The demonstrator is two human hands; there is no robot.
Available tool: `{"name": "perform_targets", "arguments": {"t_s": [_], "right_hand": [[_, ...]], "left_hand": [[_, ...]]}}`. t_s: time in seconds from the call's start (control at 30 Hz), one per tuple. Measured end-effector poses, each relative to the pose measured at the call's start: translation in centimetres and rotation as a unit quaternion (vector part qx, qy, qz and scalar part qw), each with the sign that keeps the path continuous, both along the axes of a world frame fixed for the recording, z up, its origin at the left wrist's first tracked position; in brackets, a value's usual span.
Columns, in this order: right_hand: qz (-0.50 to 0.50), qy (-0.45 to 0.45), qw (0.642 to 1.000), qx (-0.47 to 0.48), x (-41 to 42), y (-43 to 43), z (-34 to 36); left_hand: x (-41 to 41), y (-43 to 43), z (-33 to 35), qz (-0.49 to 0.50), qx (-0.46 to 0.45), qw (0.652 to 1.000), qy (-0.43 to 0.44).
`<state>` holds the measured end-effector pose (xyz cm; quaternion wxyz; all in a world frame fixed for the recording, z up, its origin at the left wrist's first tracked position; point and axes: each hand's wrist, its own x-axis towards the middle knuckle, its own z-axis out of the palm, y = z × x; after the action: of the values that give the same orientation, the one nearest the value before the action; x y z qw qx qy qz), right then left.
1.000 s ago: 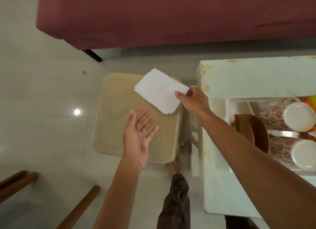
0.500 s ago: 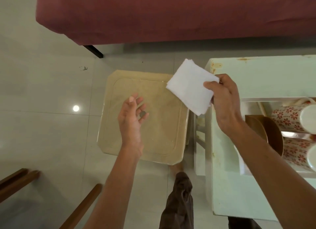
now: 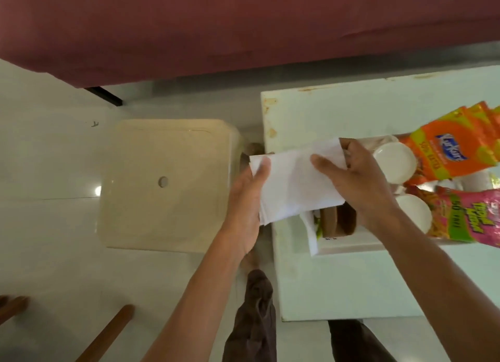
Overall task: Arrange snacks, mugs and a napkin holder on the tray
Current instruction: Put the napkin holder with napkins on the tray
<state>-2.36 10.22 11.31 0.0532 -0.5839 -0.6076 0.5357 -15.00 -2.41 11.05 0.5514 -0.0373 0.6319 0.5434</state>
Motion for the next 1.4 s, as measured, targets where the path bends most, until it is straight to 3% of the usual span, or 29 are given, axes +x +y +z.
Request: {"name": "perform_targets", "arguments": {"t_s": [0.1,0.2,0.27,0.37,0.47,0.53,0.6,0.77,0.9,1.07,1.23,1.4], "right_hand": [[0.046,-0.037,0.998,0.021,3.4,-0.1,-0.2],[0.025,-0.067,0.989,0.126,5.5,-1.0,-0.3],[0.023,-0.022,0.989,0.141,5.8,-2.6,0.4],[0.147,0.019,0.973,0.174,6.1,-5.6,0.9],[0.239,-0.012,0.950,0.198,7.3,-7.1,0.6],[0.228,-0.078,0.943,0.231,7.7,-7.6,0.3],[0.182,-0.126,0.936,0.274,8.2,-7.8,0.1],[0.032,-0.079,0.958,0.273,9.6,-7.8,-2.3],[-0.031,-0.039,0.957,0.287,10.1,-8.2,-3.5],[-0.052,-0.084,0.964,0.248,9.7,-8.2,-4.0],[-0.025,-0.169,0.951,0.257,9.4,-8.5,-4.2],[0.010,-0.195,0.940,0.279,9.4,-8.8,-4.9]], "left_hand": [[3.4,0.8,-0.4,-0.011,-0.085,0.990,0.116],[6.5,1.5,0.4,-0.031,-0.106,0.979,0.172],[7.9,2.4,1.4,-0.026,-0.099,0.987,0.122],[8.3,3.5,2.4,-0.033,-0.068,0.997,0.017],[8.2,3.8,2.7,-0.090,-0.083,0.984,0.126],[7.8,4.0,2.7,-0.088,-0.094,0.968,0.213],[7.7,4.4,2.5,-0.088,-0.093,0.963,0.238],[8.2,5.5,2.2,-0.104,-0.103,0.953,0.267],[8.1,6.9,1.7,-0.168,-0.113,0.931,0.305],[7.2,9.2,0.6,-0.254,-0.123,0.891,0.355],[6.8,10.2,-0.9,-0.320,-0.138,0.845,0.407],[7.3,10.3,-1.7,-0.357,-0.148,0.804,0.452]]}}
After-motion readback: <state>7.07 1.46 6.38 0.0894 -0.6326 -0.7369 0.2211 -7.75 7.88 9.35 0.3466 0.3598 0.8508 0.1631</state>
